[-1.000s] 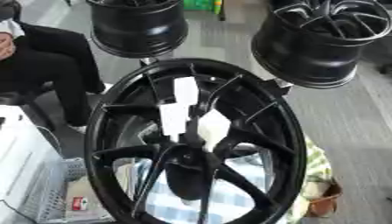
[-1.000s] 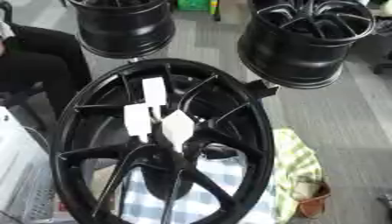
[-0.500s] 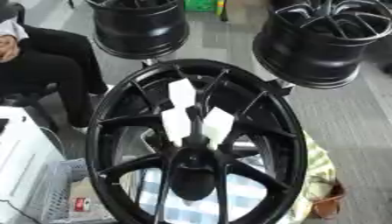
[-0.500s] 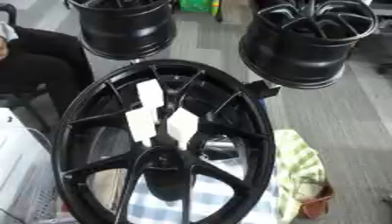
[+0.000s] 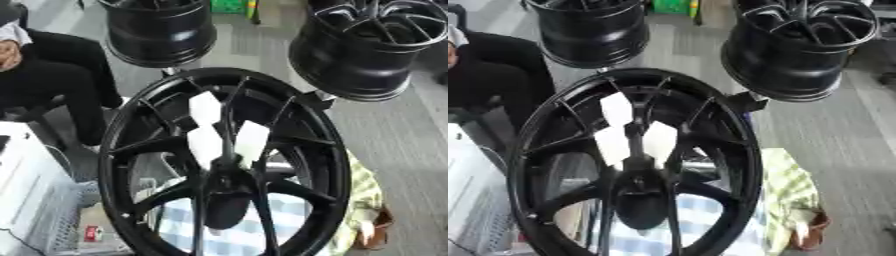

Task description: Pull the pin out of the wheel hub.

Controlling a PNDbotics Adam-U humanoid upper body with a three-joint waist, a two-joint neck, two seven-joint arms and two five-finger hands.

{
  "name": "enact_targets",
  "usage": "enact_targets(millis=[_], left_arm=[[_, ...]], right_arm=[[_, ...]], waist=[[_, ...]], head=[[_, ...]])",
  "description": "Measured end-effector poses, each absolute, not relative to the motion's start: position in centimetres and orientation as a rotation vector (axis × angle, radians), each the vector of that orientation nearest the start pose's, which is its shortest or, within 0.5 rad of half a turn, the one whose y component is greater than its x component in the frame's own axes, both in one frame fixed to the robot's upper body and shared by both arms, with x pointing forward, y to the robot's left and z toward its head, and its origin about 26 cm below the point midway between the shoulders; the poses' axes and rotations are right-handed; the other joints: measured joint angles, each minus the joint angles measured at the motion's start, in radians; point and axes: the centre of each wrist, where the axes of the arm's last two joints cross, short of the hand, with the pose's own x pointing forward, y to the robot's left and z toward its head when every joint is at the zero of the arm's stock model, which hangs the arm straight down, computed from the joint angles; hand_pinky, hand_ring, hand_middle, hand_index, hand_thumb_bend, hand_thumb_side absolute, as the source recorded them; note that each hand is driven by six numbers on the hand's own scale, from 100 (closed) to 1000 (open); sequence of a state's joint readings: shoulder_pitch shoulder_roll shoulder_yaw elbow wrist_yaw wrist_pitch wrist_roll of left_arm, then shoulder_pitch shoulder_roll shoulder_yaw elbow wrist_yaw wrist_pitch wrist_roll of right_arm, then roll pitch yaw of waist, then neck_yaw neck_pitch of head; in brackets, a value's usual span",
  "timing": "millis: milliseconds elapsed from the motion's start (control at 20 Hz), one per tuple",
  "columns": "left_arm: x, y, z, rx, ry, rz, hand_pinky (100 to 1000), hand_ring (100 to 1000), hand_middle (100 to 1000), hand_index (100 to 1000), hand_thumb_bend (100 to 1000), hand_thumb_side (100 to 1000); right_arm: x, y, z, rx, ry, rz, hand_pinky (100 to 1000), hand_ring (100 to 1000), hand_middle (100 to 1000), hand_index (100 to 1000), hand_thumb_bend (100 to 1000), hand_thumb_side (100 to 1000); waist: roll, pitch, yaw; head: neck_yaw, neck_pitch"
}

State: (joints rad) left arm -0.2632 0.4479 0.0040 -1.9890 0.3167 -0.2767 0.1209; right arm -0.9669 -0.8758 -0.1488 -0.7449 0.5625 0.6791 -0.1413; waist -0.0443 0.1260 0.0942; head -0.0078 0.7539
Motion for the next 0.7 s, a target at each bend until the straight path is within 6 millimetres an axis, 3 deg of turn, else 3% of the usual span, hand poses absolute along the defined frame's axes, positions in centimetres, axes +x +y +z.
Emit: enact_targets(millis=[350, 700], left_arm=[[29.6, 28.3, 20.0, -0.079, -2.487, -0.162, 785, 754, 656, 810, 100, 574], [29.6, 28.3, 20.0, -0.079, -2.487, -0.163, 785, 754, 657, 810, 100, 574]], right_arm=[[41.1, -49.8, 30.6, -1.442, -1.012, -0.107, 762, 692, 662, 760, 512, 195], [39.8, -47.6, 32.2, -1.341, -1.286, -0.103, 737, 644, 608, 727, 460, 193]], waist=[[0.0, -0.001, -0.002], [0.0, -0.001, -0.003]], head=[[0.003, 0.0], [0.005, 0.0]])
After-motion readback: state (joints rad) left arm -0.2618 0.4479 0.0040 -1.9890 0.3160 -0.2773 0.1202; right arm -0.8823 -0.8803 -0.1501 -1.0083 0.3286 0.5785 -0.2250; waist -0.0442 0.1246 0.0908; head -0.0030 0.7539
